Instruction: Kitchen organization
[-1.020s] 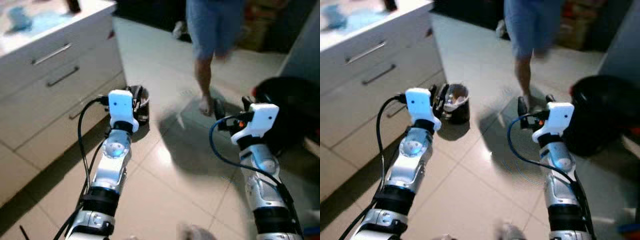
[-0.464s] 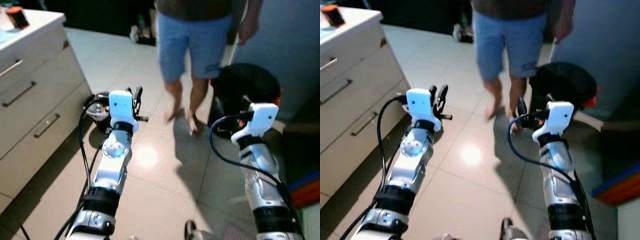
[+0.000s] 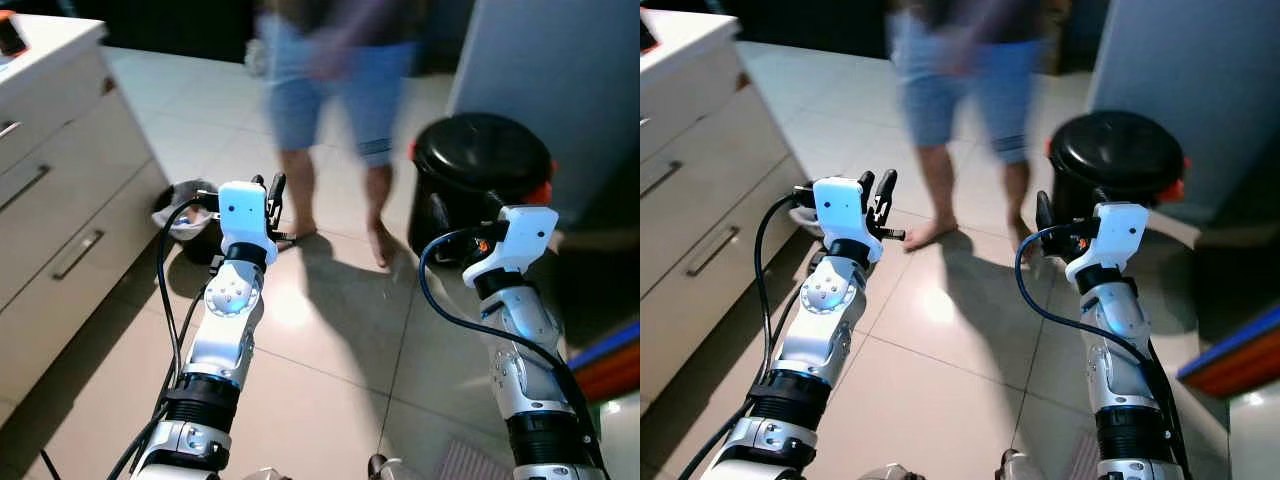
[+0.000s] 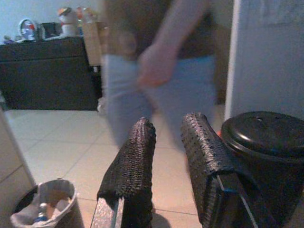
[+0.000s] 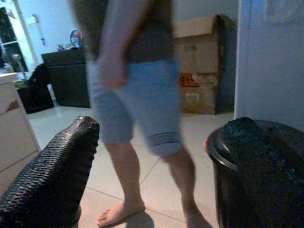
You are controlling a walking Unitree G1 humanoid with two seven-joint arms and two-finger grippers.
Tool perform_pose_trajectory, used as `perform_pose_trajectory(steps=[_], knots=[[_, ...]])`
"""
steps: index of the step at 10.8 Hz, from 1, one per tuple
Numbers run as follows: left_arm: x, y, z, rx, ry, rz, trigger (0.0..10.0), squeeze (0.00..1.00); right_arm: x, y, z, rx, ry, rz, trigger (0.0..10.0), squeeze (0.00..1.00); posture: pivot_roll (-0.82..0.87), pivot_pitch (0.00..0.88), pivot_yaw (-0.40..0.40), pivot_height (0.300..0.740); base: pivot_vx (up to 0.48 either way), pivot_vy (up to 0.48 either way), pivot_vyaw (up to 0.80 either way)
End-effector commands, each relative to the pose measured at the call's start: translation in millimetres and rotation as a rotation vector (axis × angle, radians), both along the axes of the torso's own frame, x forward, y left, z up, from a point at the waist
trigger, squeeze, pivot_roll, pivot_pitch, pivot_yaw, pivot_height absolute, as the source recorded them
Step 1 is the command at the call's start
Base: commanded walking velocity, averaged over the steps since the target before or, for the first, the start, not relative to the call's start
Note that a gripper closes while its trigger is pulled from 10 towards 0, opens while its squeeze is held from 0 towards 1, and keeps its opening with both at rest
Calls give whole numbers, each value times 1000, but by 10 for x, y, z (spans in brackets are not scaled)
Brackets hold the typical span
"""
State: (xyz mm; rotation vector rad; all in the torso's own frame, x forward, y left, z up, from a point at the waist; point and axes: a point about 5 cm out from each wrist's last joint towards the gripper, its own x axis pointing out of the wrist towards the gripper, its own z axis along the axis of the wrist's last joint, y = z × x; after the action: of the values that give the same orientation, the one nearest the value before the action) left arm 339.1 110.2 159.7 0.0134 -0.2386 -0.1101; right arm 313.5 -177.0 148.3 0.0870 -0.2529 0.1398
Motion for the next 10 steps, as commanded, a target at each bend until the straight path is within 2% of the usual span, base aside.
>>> perform_pose_trajectory(steps=[1, 10], knots=[[3, 9, -9, 1, 10, -5, 10000, 0, 5, 28, 11, -4, -6, 5, 10000, 0, -63, 97, 91, 740, 0, 0, -800], [6, -45, -21, 11, 20, -41, 10000, 0, 6, 46, 5, -1, -6, 4, 10000, 0, -66, 92, 99, 740, 0, 0, -800]])
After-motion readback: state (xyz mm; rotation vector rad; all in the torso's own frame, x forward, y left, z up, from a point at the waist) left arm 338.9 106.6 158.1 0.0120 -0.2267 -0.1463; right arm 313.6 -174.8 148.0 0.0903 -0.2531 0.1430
